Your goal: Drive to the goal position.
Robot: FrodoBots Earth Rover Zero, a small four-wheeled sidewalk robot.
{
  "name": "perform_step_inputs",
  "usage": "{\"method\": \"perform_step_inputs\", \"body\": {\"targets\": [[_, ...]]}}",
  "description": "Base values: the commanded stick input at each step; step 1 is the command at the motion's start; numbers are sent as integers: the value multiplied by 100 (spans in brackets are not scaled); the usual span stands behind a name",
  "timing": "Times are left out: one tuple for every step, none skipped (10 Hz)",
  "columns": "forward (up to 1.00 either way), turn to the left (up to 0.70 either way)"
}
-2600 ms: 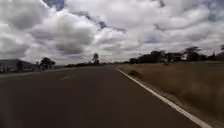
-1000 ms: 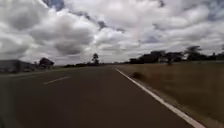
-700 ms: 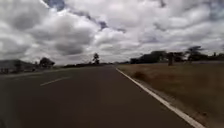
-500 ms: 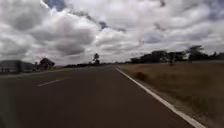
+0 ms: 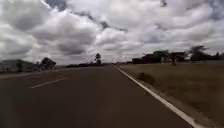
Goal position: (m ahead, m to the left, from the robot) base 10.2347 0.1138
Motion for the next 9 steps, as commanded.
{"method": "perform_step_inputs", "body": {"targets": [[70, 0], [70, 0], [70, 0], [70, 0], [69, 0], [63, 0], [57, 0], [52, 0], [51, 0]]}}
